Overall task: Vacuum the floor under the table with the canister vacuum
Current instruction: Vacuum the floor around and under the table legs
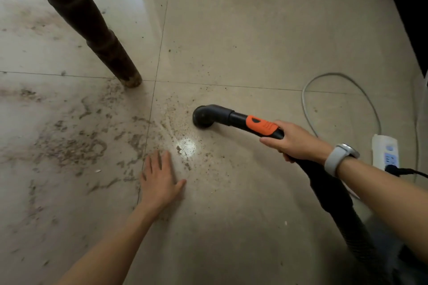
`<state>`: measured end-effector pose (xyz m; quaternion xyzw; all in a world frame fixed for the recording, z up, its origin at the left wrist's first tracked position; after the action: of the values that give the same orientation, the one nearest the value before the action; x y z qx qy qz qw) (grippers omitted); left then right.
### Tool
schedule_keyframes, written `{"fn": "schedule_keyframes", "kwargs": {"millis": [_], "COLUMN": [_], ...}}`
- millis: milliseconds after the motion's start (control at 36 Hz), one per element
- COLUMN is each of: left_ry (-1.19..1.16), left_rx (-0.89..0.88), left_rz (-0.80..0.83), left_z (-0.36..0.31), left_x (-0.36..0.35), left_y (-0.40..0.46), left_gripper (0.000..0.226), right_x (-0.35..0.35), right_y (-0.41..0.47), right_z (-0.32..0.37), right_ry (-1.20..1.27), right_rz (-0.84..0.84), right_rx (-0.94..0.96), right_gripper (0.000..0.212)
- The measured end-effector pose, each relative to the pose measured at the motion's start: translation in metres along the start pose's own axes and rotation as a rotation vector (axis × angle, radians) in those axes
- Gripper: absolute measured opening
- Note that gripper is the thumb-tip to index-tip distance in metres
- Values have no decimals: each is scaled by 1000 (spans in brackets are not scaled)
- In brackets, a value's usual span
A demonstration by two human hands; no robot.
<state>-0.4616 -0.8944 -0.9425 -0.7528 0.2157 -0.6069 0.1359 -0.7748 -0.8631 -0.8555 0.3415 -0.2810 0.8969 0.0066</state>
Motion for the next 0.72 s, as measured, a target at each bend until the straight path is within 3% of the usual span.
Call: {"fn": "schedule_keyframes", "kwargs": {"millis": [250,500,722], "left_ry": [39,-74,3], "left_rx": [44,135,80], "left_rz": [40,-23,41], "left_z": [22,45,55], "left_x": [-4,5,-10], "left_y": [-4,-10,-24], "left_gripper": [94,94,99], "right_x": [43,-39,-3], "right_y": [5,-21,-36], "right_z": [-14,13,-12], "right_ry": [37,-47,-157], "right_rz": [-107,149,-54], "right_rx": [-70,31,-1], "right_gripper": [15,18,24]}}
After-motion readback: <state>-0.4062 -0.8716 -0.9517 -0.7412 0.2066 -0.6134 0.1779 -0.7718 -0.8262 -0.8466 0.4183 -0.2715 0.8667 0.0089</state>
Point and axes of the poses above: each hand's wrist, its own y-axis towards the middle knuckle, its own x-axis out of the back of the hand, z = x × y, the point moved 10 cm from there along y, towards the middle knuckle, and after that the axes turned 5 degrees about -z, right-handed, at the moved point
